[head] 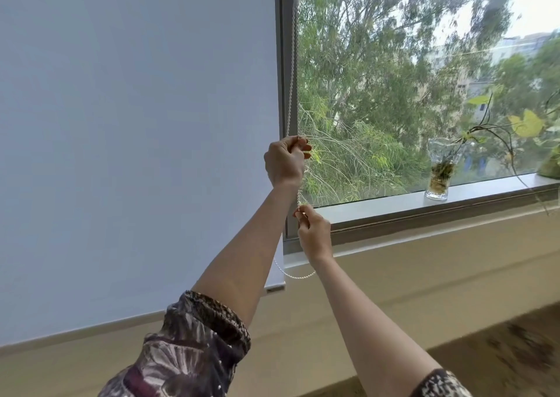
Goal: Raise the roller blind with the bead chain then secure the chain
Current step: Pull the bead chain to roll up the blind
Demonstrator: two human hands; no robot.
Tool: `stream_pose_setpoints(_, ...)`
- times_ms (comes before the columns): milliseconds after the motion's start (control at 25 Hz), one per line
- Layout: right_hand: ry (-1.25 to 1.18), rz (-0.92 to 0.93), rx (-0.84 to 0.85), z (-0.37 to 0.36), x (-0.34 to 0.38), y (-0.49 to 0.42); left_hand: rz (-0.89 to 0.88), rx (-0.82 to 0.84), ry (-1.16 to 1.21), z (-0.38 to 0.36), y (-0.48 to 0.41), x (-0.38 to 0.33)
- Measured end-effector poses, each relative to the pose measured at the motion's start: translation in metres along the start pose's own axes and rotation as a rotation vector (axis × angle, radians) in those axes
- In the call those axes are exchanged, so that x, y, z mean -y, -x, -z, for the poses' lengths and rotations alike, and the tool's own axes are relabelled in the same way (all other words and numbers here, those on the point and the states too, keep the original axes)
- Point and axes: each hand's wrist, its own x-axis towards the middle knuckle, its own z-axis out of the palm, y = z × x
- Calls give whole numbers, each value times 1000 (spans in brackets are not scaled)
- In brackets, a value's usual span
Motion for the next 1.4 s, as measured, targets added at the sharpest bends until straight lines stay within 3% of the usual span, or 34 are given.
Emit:
stream_pose_setpoints(160, -19, -88, 96, 10, 3, -6, -38, 30, -68, 14, -1, 7)
stream_pose_setpoints(320, -143, -108, 1, 31, 27, -26, 2, 24, -81, 30, -5, 20)
stream_pose_setpoints(720, -258, 118, -29, 49, 165, -115, 36, 91, -281, 30, 58, 69)
stream_pose_setpoints(1000, -377, 152, -153, 30, 187, -121, -9, 196, -456, 42, 57, 72)
stream_pose_setpoints(1200, -322, 192, -174, 17, 173, -104, 49, 347, -399, 62, 44, 78)
stream_pose_setpoints(1400, -247, 174, -178, 9, 146, -86, 133, 453, -179, 75, 32, 59)
